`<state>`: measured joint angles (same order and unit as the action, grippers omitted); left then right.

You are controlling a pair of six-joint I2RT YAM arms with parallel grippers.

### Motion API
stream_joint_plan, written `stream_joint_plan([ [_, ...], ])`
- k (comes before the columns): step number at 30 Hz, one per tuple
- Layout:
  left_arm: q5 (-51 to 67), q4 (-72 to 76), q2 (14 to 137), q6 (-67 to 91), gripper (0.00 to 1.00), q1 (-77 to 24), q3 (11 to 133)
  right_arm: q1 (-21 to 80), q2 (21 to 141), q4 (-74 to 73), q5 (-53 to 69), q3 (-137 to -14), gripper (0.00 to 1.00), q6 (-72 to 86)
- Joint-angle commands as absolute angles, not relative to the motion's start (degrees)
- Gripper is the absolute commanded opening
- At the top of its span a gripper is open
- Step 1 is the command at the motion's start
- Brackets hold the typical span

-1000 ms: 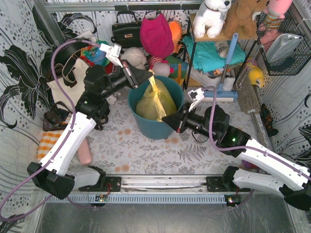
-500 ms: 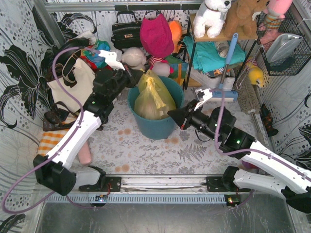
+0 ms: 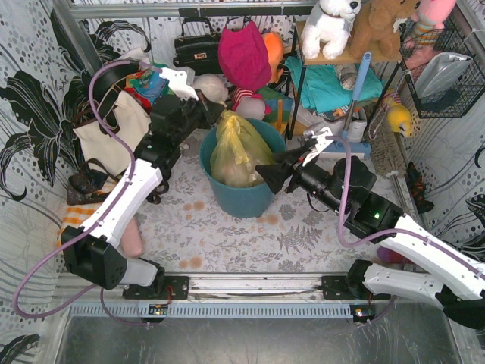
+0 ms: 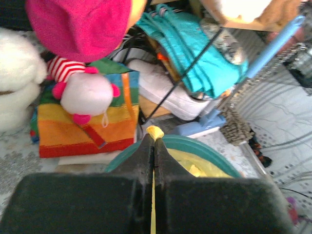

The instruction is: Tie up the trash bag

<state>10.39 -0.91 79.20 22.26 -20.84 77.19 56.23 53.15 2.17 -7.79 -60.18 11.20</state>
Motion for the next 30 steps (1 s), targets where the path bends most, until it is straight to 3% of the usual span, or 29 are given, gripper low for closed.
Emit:
stream_joint_plan([
  [1, 17.83, -3.37, 81.45, 23.46, 0.0, -20.74, 80.65, 56.38, 51.78, 16.8, -6.57, -49.78, 0.74, -6.8],
  [7, 20.34, -6.74, 82.1, 23.5, 0.0, -20.7, 79.62, 56.39, 50.67, 39.48, -2.42, -35.65, 0.86, -27.54],
  [13, 24.47, -11.63, 84.63, 22.07, 0.0, -20.71, 82.17, 56.41, 55.21, 45.2, -0.89, -35.86, 0.89, -39.25],
  [21, 28.21, -16.07, 85.92, 20.45, 0.0, -20.75, 84.05, 56.43, 57.74, 46.53, 5.05, -38.81, 0.87, -41.32],
  [30, 30.53, -17.71, 85.18, 19.85, 0.0, -20.82, 83.4, 56.41, 61.43, 55.84, 3.36, -39.05, 0.82, -44.3],
])
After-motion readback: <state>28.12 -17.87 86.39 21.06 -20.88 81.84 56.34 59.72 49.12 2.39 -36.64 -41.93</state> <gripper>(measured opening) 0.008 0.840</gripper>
